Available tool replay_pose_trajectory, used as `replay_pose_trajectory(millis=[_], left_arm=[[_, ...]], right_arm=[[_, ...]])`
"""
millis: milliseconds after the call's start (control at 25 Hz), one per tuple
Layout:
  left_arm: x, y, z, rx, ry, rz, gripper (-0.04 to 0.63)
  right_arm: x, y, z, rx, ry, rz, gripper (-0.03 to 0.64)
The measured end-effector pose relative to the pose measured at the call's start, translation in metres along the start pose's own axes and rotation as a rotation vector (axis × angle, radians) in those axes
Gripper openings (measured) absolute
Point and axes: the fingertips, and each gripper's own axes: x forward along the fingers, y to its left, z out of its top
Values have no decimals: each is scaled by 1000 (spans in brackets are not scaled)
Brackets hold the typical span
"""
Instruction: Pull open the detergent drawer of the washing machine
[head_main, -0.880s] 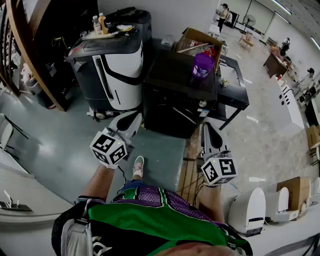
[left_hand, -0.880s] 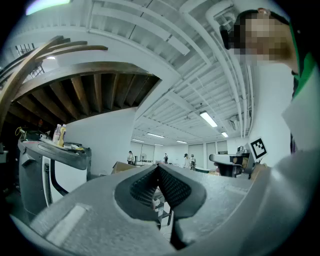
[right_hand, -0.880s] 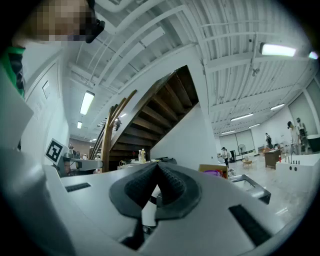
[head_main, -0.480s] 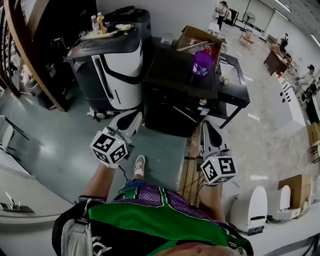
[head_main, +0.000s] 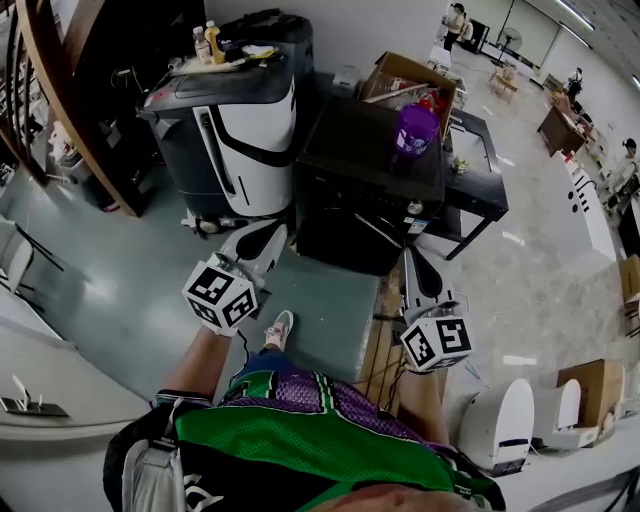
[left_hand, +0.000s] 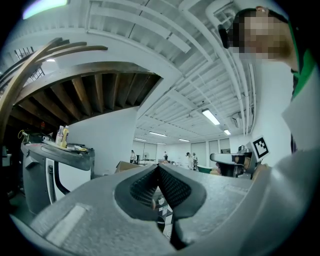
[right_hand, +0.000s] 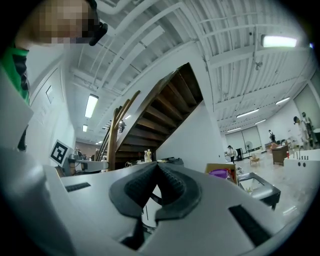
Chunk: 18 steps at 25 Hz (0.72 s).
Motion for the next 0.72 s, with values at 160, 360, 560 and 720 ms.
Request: replay_pose_trajectory(millis=[160, 360, 560, 720], left_arm=[[-5, 19, 1, -6, 7, 24, 17], [-7, 60, 7, -6, 14, 58, 17], [-1, 107, 14, -4, -4, 62, 17], [10, 147, 18, 16, -15, 50, 18]], right_arm=[[18, 6, -3, 22, -1, 22, 0], [54, 17, 1, 18, -2, 39, -2], [102, 37, 4, -1, -1, 61, -2], [143, 52, 1, -23, 4, 64, -1]])
